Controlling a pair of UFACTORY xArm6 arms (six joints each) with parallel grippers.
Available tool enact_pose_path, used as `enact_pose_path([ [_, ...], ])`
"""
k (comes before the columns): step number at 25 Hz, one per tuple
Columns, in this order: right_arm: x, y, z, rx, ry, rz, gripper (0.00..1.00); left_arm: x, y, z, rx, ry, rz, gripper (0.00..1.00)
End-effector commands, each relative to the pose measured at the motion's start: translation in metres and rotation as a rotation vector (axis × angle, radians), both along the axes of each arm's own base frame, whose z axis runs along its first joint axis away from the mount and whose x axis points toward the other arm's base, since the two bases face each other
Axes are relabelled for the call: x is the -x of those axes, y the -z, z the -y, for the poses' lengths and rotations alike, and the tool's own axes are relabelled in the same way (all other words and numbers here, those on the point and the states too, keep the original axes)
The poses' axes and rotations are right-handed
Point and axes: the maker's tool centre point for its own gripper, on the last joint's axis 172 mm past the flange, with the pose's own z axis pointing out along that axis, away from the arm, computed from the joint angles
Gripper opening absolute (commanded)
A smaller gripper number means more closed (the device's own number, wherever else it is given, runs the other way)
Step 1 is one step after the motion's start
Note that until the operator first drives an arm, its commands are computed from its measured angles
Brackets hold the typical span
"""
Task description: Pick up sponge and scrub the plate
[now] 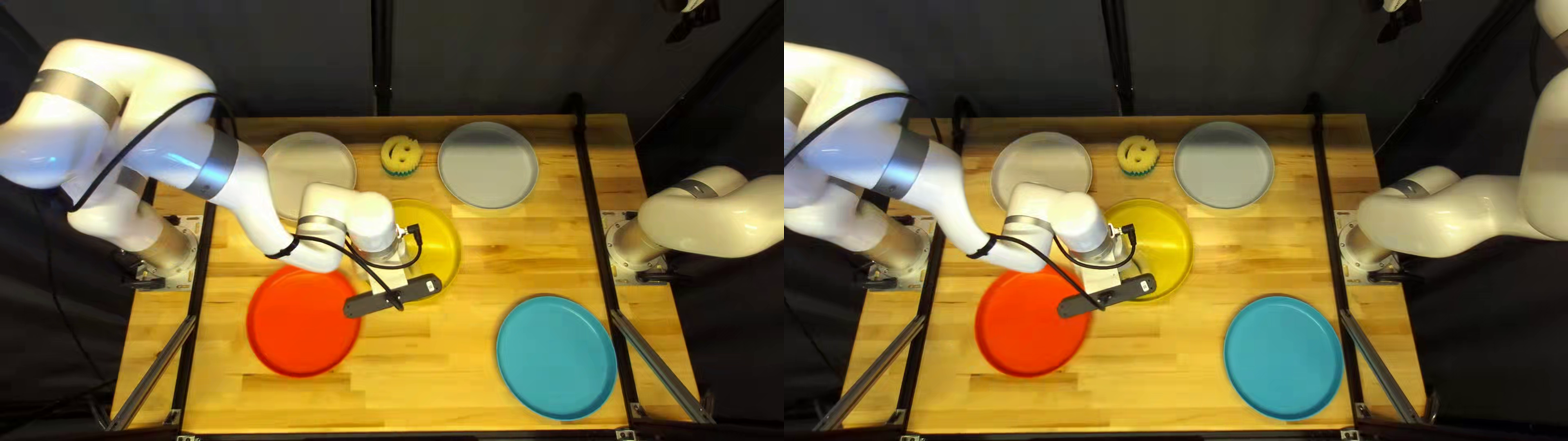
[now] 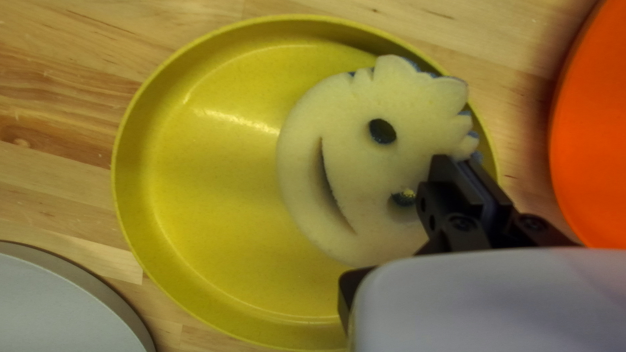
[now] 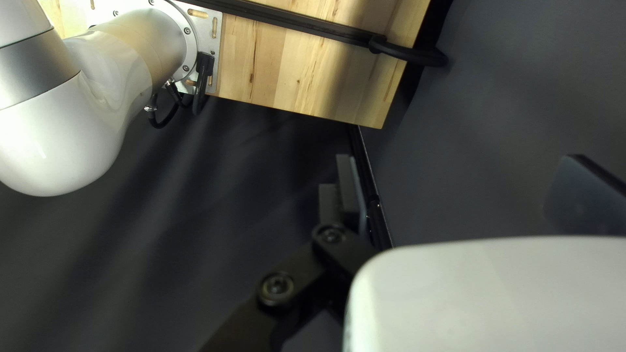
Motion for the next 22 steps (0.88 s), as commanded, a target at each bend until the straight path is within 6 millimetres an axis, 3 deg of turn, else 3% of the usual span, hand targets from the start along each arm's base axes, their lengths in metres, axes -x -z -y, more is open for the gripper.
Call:
enact_pose_path([
  [1, 0.0, 0.0, 0.0, 0.0, 0.0, 0.0, 1.0, -0.003, 0.0, -0.014, 0.012, 0.014, 0.003, 0.0],
  [8, 0.0, 0.0, 0.0, 0.0, 0.0, 0.0, 1.0, -0.002, -0.001, -0.015, 0.03, 0.045, 0.012, 0.0],
  [16, 0.0, 0.0, 0.0, 0.0, 0.0, 0.0, 1.0, -0.003, -0.043, 0.007, 0.092, 0.066, 0.089, 0.0],
  [22, 0.0, 0.0, 0.0, 0.0, 0.0, 0.0, 1.0, -0.003, -0.044, 0.007, 0.096, 0.066, 0.091, 0.0],
])
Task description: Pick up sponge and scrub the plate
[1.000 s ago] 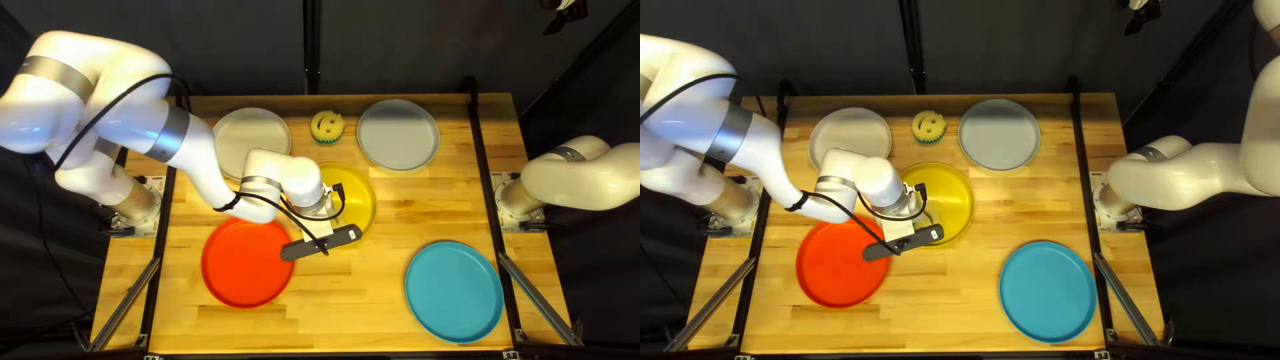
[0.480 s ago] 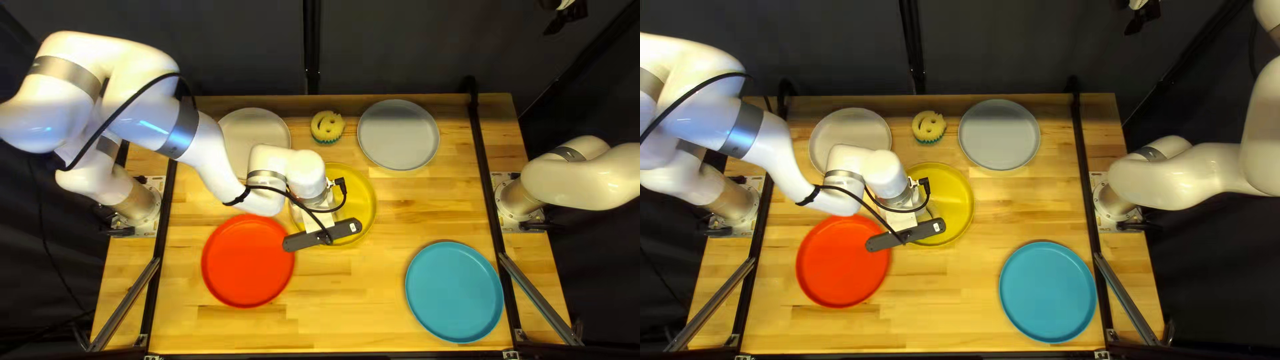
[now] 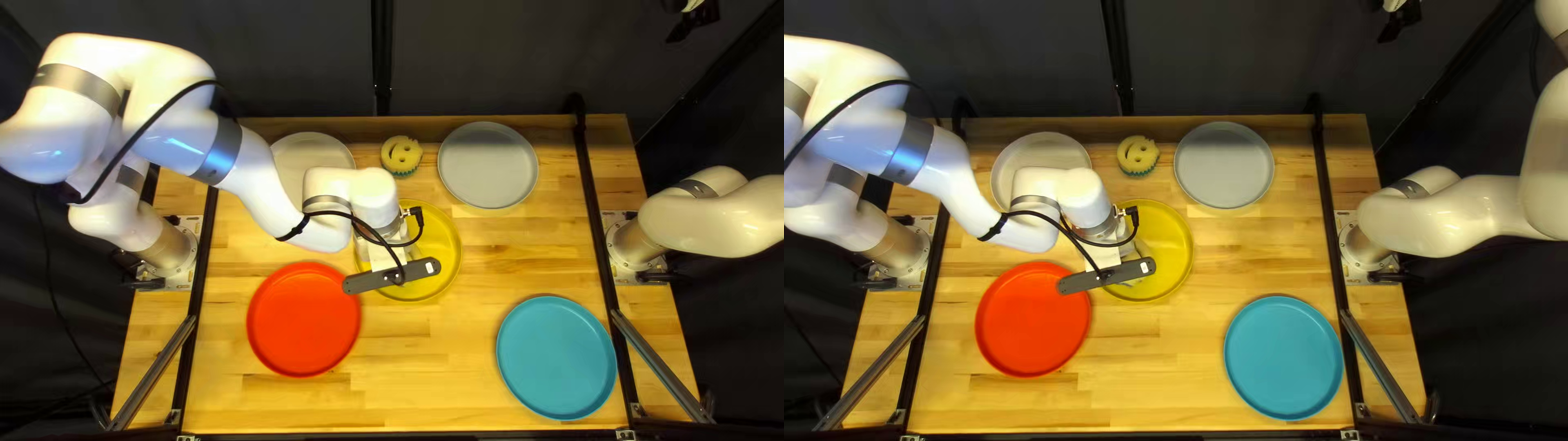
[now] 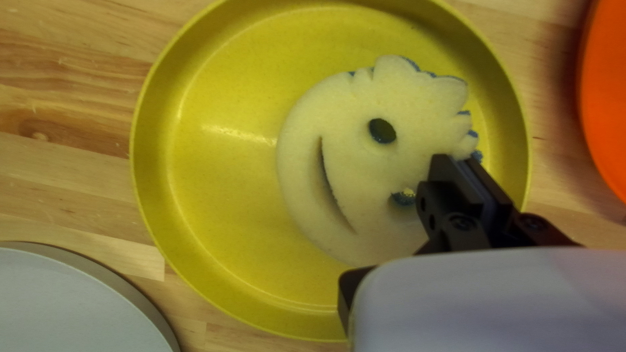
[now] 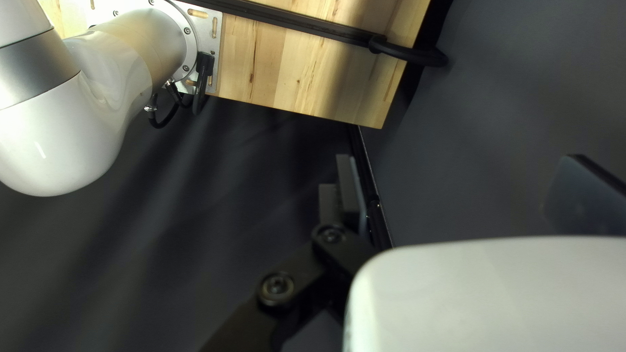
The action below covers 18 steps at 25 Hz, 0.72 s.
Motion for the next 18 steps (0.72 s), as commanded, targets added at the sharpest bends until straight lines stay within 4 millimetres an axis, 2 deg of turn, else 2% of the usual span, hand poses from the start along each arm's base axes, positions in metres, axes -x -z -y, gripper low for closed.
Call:
enact_pose_path([
  [1, 0.0, 0.0, 0.0, 0.0, 0.0, 0.0, 1.0, 0.0, 0.0, 0.0, 0.001, 0.0, 0.0, 0.0],
  [5, 0.0, 0.0, 0.0, 0.0, 0.0, 0.0, 1.0, 0.003, 0.003, -0.001, 0.009, 0.003, 0.0, 0.0],
  [11, 0.0, 0.0, 0.0, 0.0, 0.0, 0.0, 1.0, -0.005, 0.013, 0.006, 0.008, 0.02, -0.009, 0.0],
  [18, 0.0, 0.0, 0.0, 0.0, 0.0, 0.0, 1.0, -0.014, 0.036, 0.017, -0.003, 0.031, -0.02, 0.0],
])
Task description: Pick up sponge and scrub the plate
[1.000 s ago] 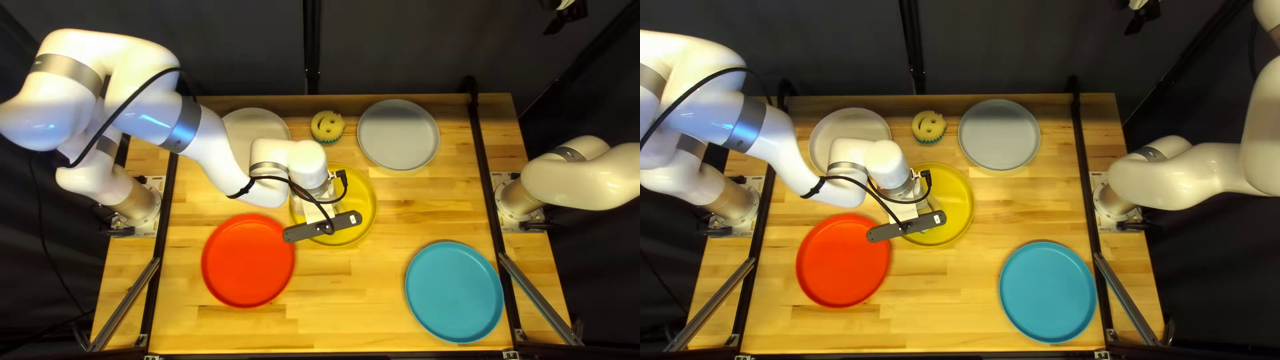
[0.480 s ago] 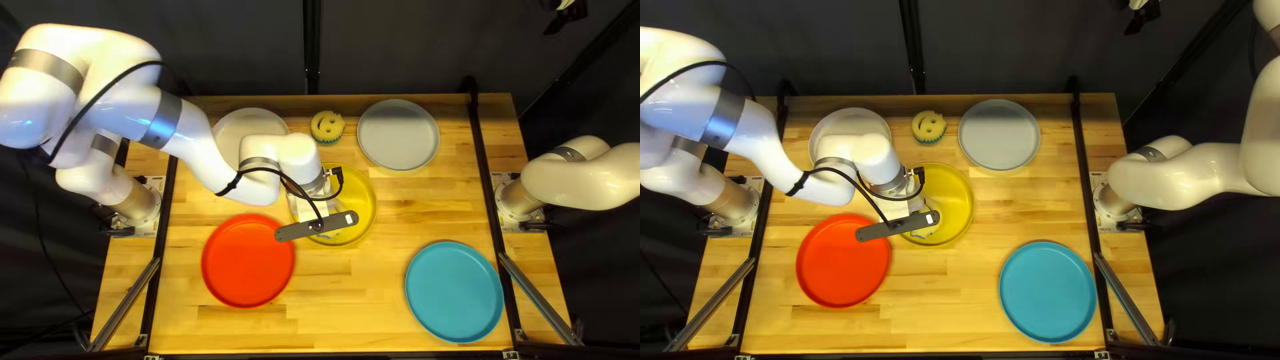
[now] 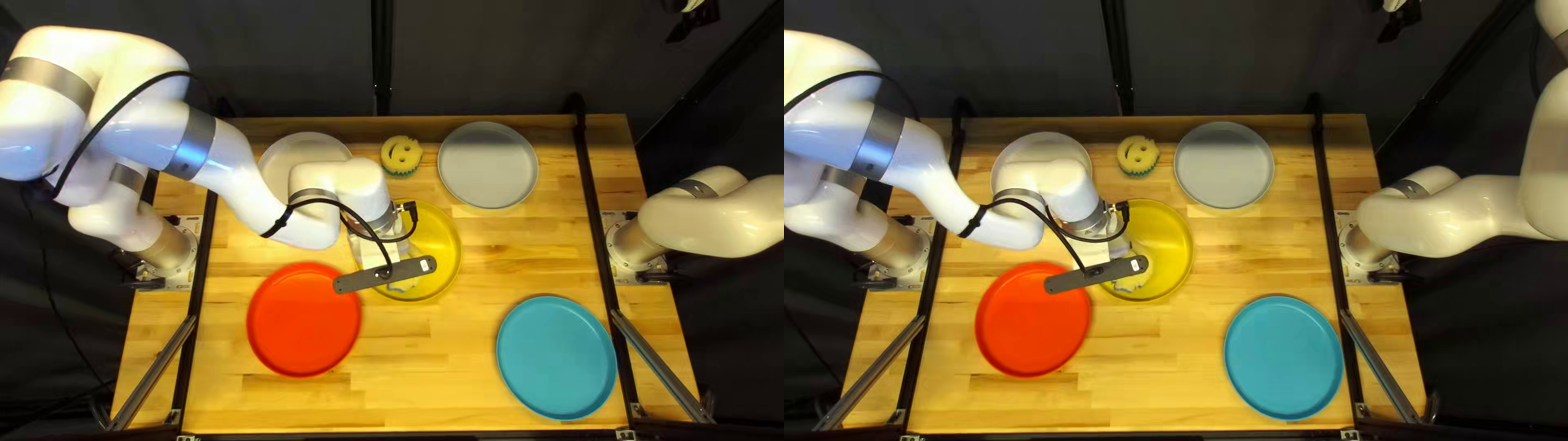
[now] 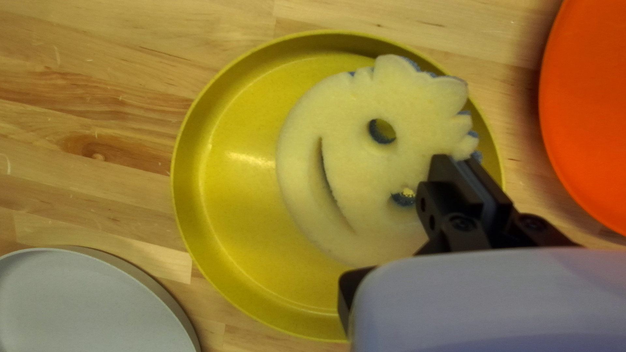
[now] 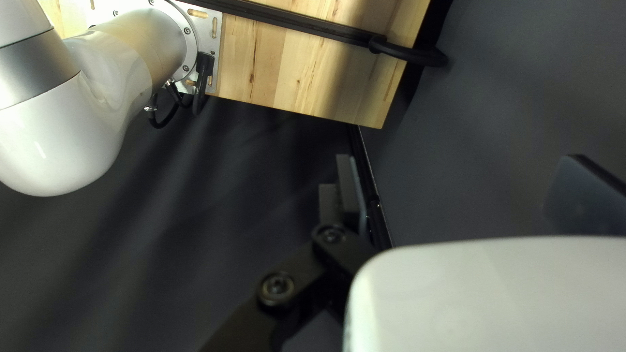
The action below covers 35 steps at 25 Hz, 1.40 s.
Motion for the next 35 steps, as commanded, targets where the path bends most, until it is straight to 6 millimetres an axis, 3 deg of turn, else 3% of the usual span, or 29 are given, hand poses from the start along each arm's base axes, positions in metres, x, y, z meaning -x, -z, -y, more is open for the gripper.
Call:
enact_pose_path([
  [1, 0.0, 0.0, 0.0, 0.0, 0.0, 0.0, 1.0, -0.002, 0.012, 0.004, -0.007, 0.002, -0.003, 0.0],
  [10, 0.0, 0.0, 0.0, 0.0, 0.0, 0.0, 1.0, -0.013, 0.026, -0.004, -0.013, -0.006, -0.017, 0.0],
  [24, 0.0, 0.0, 0.0, 0.0, 0.0, 0.0, 1.0, -0.037, 0.021, -0.056, -0.032, -0.031, -0.023, 0.0],
  [28, 0.0, 0.0, 0.0, 0.0, 0.0, 0.0, 1.0, -0.037, 0.025, -0.062, -0.04, -0.047, -0.036, 0.0],
  [35, 0.0, 0.0, 0.0, 0.0, 0.0, 0.0, 1.0, -0.055, 0.04, -0.071, -0.048, -0.073, -0.055, 0.0],
])
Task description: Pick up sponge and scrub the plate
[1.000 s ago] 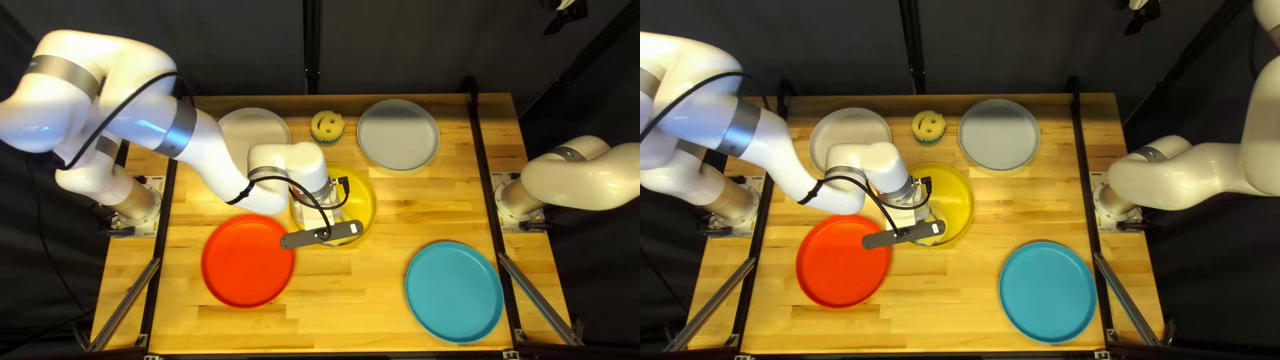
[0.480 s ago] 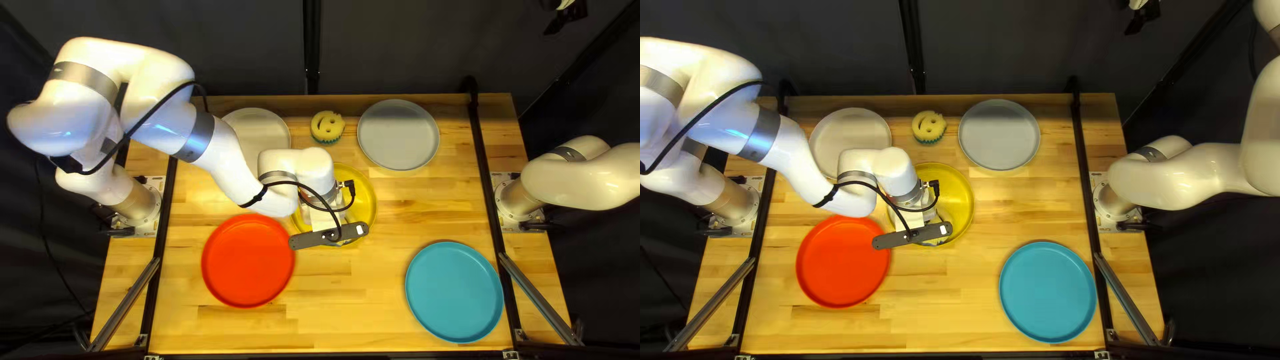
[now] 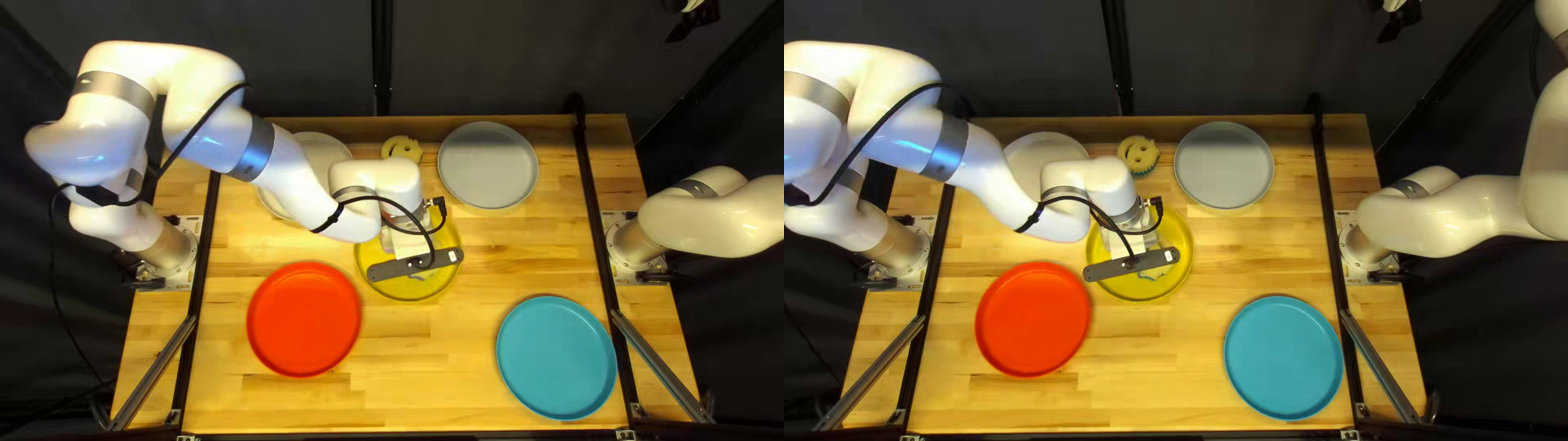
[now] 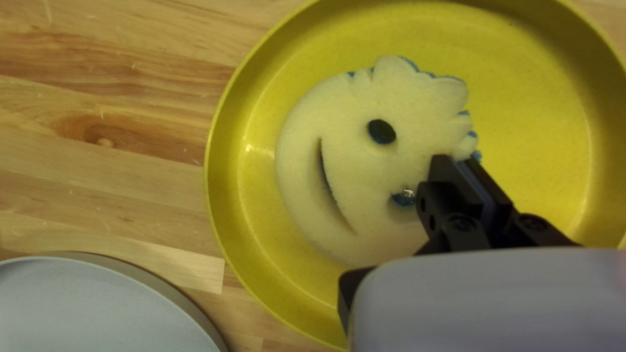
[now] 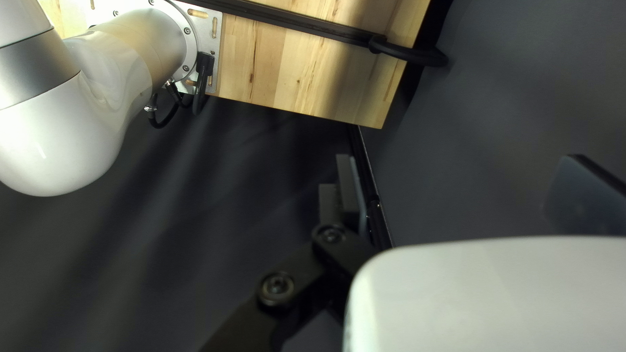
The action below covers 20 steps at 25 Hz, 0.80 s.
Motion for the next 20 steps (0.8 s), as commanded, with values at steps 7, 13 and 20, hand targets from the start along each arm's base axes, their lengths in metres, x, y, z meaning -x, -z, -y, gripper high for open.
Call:
enact_pose_path([
  [7, 0.0, 0.0, 0.0, 0.0, 0.0, 0.0, 1.0, 0.007, 0.004, 0.017, 0.0, -0.012, -0.025, 0.0],
  [13, 0.0, 0.0, 0.0, 0.0, 0.0, 0.0, 1.0, 0.03, -0.002, 0.037, 0.001, -0.018, -0.044, 0.0],
  [20, 0.0, 0.0, 0.0, 0.0, 0.0, 0.0, 1.0, 0.074, -0.016, 0.044, -0.01, -0.069, -0.06, 0.0],
])
